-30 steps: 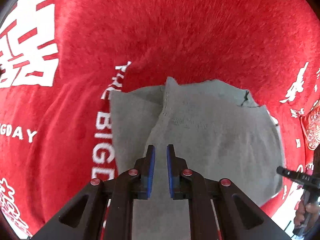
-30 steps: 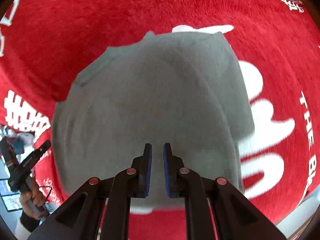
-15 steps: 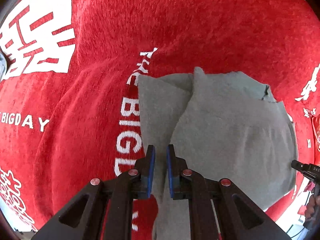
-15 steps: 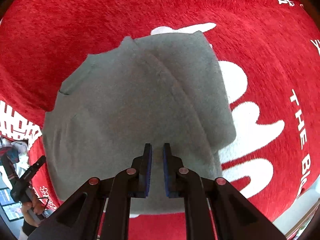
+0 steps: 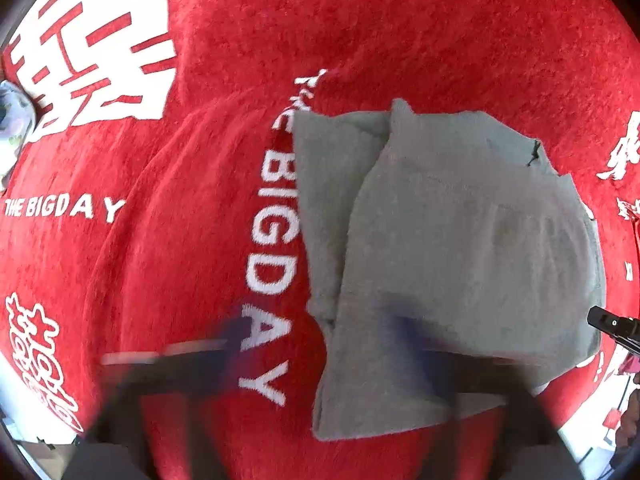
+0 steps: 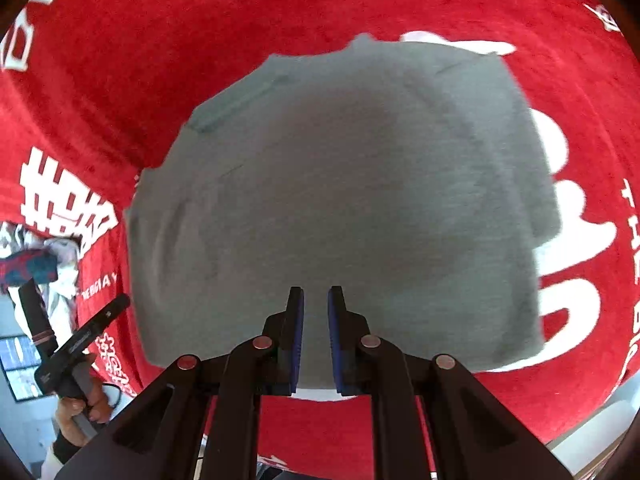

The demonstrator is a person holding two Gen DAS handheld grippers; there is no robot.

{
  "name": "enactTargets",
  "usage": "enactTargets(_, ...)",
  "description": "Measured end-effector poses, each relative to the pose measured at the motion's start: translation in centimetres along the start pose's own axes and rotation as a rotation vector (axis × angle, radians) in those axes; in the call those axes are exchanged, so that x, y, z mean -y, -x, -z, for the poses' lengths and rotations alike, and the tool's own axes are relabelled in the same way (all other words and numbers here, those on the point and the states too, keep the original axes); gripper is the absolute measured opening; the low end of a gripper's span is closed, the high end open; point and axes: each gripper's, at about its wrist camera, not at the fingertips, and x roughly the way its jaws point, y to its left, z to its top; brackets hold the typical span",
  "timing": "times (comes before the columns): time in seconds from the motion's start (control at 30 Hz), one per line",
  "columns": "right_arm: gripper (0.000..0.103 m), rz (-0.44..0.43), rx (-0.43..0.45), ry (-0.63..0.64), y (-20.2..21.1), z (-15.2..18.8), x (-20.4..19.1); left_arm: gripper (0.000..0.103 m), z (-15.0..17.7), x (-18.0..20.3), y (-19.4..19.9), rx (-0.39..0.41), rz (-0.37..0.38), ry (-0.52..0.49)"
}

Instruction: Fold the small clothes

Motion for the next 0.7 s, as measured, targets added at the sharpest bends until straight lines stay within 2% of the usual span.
enactTargets(0.03,0.014,-0.011,-0.008,0.005,-0.3,0.0,-0.6,0.103,0.2,0.1,0.4,0.029,-0.023,-0.010)
enactTargets(0.1,0.015,-0.027,-0.019,0.011,-1.0,-0.1,-1.5,0.103,0.5,0.2,0.6,0.028,-0.020,-0.029)
enactTargets(0.17,0.031,-0.041,-0.036,0.019,-1.6,-0.3,-2.6,0.103,0.4,-0.1,0.7,0.027,-0.016,-0.017)
enactTargets(0.2,0.048,-0.047,-0.039,0.024,-2.0,-0.5,-3.3,0.103,0.4,-0.3,0.7,0.030,-0.023,-0.005)
enactTargets(0.23,0.053,-0.064,-0.033,0.037,-2.3,-0.7,-4.4,0.103,0.3,-0.4,0.8,0.031,-0.033,0.005)
enactTargets(0.27,0.053,-0.074,-0.032,0.050,-2.4,-0.9,-5.2,0.103,0.2,-0.7,0.8,0.031,-0.046,0.018)
enactTargets(0.37,0.051,-0.134,-0.028,0.101,-3.4,-1.9,-8.6,0.103,-0.2,-1.9,0.7,0.032,-0.083,0.071)
enactTargets(0.4,0.044,-0.156,-0.024,0.115,-3.8,-2.3,-9.9,0.103,-0.3,-2.2,0.5,0.027,-0.085,0.087)
enactTargets(0.43,0.031,-0.178,-0.023,0.130,-4.4,-2.8,-11.2,0.103,-0.5,-2.7,0.0,0.017,-0.088,0.104)
enactTargets(0.5,0.016,-0.208,-0.027,0.152,-5.9,-3.8,-13.7,0.103,-0.7,-3.4,-0.5,0.003,-0.089,0.119)
enactTargets(0.6,0.013,-0.231,-0.037,0.142,-8.7,-5.3,-16.5,0.103,-0.8,-4.4,-1.3,-0.013,-0.096,0.121)
enactTargets(0.7,0.013,-0.242,-0.043,0.142,-10.7,-6.3,-18.0,0.103,-0.5,-5.4,-1.7,-0.022,-0.062,0.123)
